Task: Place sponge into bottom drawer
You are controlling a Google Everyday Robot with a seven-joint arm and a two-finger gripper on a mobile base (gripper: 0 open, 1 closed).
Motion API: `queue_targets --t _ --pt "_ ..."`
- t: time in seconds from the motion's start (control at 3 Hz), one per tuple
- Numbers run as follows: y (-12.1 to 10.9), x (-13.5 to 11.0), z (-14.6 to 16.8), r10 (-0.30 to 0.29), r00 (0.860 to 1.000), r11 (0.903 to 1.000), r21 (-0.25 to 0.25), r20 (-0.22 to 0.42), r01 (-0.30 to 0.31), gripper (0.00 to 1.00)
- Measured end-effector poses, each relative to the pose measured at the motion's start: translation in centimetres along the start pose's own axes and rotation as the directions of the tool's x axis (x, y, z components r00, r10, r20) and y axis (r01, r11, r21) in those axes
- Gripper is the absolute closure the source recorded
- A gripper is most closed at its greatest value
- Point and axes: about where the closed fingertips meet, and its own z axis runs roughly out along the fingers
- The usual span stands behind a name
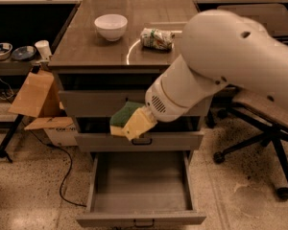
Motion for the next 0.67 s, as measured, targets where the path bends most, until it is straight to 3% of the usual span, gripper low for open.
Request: queue_targets --t 0.33,0.67 --pt "0.2 2.3 6.1 0.038 0.997 0.9987 -0.031 -0.07 -0.041 1.0" --pt "-1.1 2.3 12.7 0.089 0.99 0.9961 0.013 -0.109 -0.088 1.0"
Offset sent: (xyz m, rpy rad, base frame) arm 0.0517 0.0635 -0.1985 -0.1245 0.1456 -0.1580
